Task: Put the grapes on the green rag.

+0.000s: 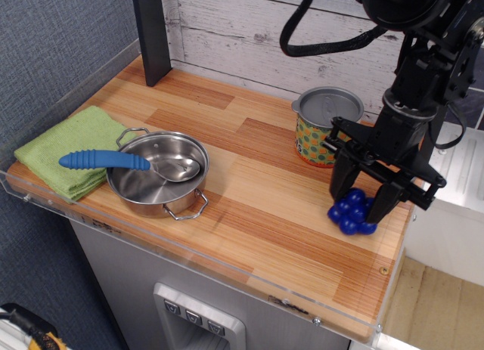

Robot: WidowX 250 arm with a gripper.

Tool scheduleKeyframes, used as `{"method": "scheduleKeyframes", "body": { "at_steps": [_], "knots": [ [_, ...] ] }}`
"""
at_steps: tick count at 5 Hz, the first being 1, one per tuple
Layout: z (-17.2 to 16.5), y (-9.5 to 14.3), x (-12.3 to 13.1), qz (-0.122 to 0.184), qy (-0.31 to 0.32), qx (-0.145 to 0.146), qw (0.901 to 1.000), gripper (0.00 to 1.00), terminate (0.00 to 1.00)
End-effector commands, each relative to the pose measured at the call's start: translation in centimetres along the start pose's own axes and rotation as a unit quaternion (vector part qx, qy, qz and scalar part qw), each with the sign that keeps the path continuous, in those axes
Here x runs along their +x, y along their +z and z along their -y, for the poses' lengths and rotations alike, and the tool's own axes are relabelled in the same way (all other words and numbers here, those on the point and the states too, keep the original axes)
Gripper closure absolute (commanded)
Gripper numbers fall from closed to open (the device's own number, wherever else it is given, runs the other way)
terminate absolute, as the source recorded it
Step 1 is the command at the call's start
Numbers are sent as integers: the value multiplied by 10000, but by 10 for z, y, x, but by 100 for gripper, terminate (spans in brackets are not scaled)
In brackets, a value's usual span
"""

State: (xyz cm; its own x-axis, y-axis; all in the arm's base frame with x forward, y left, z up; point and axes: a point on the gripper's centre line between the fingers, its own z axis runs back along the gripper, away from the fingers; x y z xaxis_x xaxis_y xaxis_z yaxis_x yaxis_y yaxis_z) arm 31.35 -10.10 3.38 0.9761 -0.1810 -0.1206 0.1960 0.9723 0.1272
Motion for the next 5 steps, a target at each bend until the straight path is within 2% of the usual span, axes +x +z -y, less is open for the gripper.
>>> {"method": "scheduleKeyframes", "body": {
  "at_steps": [1,2,3,4,5],
  "knots": [
    [-27,50,-33,119,530,280,9981,100,0],
    [-53,57,-55,-89,1184,439,9920,100,0],
    [-88,60,-80,-284,1876,374,9811,100,0],
    [-130,59,-107,-457,2829,196,9579,100,0],
    [-158,61,-117,-456,3321,447,9411,100,0]
  ]
}}
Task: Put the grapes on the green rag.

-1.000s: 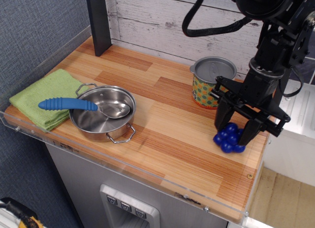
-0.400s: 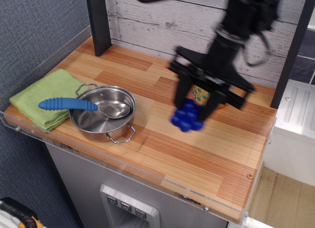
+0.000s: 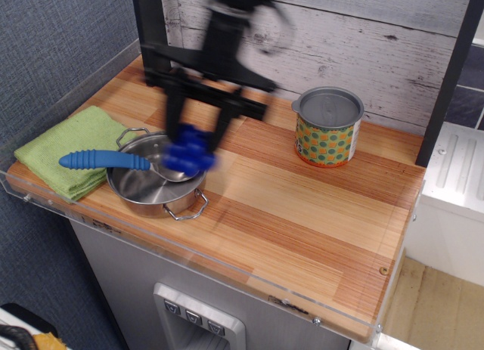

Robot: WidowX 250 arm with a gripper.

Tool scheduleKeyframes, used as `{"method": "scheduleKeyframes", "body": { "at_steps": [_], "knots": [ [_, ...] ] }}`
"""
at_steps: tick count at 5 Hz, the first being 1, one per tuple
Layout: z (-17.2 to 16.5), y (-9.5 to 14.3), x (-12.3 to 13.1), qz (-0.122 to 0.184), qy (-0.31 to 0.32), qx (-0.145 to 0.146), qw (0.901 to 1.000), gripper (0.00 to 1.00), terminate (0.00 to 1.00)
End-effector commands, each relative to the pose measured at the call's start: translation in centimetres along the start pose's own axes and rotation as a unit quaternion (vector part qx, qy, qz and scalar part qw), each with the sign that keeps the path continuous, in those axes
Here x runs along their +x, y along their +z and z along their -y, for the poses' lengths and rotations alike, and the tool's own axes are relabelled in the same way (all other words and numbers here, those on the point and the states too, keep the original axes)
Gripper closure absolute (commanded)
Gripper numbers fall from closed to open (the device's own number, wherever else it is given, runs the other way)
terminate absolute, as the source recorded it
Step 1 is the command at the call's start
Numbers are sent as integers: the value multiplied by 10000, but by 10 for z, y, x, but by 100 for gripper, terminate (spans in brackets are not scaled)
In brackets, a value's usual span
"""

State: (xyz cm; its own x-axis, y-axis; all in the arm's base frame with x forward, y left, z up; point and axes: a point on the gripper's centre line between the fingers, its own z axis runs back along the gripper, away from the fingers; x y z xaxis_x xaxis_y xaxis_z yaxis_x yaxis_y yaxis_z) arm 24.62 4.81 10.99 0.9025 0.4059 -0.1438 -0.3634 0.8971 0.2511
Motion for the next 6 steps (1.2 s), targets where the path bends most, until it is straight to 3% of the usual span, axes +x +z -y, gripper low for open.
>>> {"method": "scheduleKeyframes", "body": {
  "at_steps": [1,2,3,6],
  "knots": [
    [-57,8,5,219,1154,342,9925,100,0],
    [-80,3,17,221,1464,457,9879,100,0],
    [-99,-12,30,156,1735,268,9843,100,0],
    [-107,-45,64,328,1868,478,9807,100,0]
  ]
}}
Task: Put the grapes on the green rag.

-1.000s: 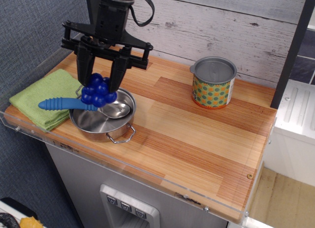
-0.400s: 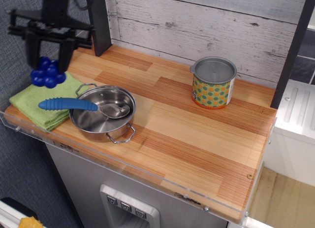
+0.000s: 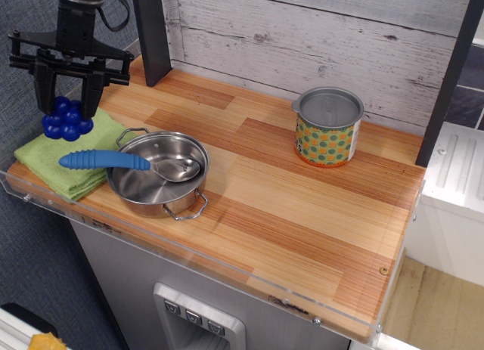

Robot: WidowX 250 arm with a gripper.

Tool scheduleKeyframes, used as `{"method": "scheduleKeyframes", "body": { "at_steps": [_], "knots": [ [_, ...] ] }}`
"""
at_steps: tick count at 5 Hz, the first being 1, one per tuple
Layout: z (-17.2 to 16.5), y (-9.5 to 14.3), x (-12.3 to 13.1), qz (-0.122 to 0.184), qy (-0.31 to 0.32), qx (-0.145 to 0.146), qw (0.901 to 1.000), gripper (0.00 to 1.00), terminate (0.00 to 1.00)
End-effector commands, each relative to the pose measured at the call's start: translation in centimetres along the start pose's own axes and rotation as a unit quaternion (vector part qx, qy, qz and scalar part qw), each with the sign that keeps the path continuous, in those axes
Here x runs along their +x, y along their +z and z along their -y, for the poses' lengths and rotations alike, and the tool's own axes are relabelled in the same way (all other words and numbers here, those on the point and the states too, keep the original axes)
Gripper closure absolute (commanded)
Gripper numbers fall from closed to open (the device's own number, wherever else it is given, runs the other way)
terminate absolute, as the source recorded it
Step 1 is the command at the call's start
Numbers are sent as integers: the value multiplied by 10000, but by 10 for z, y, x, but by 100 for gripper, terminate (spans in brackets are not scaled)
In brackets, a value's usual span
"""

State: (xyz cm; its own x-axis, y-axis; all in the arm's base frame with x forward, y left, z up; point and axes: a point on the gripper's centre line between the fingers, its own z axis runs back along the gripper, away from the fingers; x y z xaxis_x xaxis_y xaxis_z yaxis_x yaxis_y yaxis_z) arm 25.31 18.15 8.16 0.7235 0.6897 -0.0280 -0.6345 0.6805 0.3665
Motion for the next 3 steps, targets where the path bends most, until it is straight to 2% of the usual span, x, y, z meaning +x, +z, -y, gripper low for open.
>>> {"method": "scheduleKeyframes", "body": {
  "at_steps": [1,2,3],
  "knots": [
    [6,-4,4,328,61,-165,9993,100,0],
    [4,-9,4,330,164,-170,9992,100,0],
    [4,-14,5,373,177,-351,9985,0,0]
  ]
}}
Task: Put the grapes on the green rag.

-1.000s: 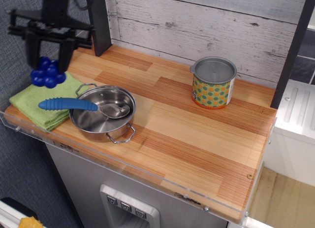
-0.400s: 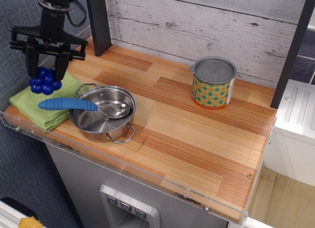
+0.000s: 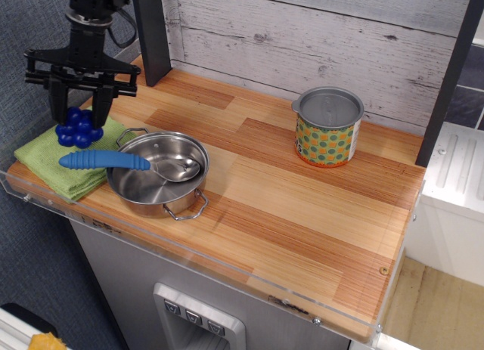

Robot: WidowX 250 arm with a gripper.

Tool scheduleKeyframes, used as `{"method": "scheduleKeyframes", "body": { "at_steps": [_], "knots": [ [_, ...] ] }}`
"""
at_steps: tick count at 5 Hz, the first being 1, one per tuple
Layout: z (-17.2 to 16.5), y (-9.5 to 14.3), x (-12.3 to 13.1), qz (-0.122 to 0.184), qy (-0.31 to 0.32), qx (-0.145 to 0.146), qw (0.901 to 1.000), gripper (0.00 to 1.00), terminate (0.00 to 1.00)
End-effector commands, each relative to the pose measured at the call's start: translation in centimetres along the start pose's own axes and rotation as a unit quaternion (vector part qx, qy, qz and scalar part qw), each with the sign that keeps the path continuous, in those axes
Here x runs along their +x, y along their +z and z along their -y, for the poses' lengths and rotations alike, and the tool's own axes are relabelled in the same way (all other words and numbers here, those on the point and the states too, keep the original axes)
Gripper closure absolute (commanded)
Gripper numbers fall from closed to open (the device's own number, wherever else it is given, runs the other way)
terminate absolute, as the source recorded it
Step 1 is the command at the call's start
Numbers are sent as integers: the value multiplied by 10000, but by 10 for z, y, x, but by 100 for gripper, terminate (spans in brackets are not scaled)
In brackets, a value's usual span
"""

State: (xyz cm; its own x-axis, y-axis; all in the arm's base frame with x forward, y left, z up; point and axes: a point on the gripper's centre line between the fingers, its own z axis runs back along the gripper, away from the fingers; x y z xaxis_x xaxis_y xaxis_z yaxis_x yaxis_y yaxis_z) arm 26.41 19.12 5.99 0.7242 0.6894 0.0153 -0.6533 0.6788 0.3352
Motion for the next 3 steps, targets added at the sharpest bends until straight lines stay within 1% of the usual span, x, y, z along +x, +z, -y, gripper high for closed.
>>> {"method": "scheduleKeyframes", "body": {
  "at_steps": [1,3],
  "knots": [
    [-3,0,-10,154,112,-99,9998,0,0],
    [-4,4,-10,132,119,-71,9998,0,0]
  ]
}}
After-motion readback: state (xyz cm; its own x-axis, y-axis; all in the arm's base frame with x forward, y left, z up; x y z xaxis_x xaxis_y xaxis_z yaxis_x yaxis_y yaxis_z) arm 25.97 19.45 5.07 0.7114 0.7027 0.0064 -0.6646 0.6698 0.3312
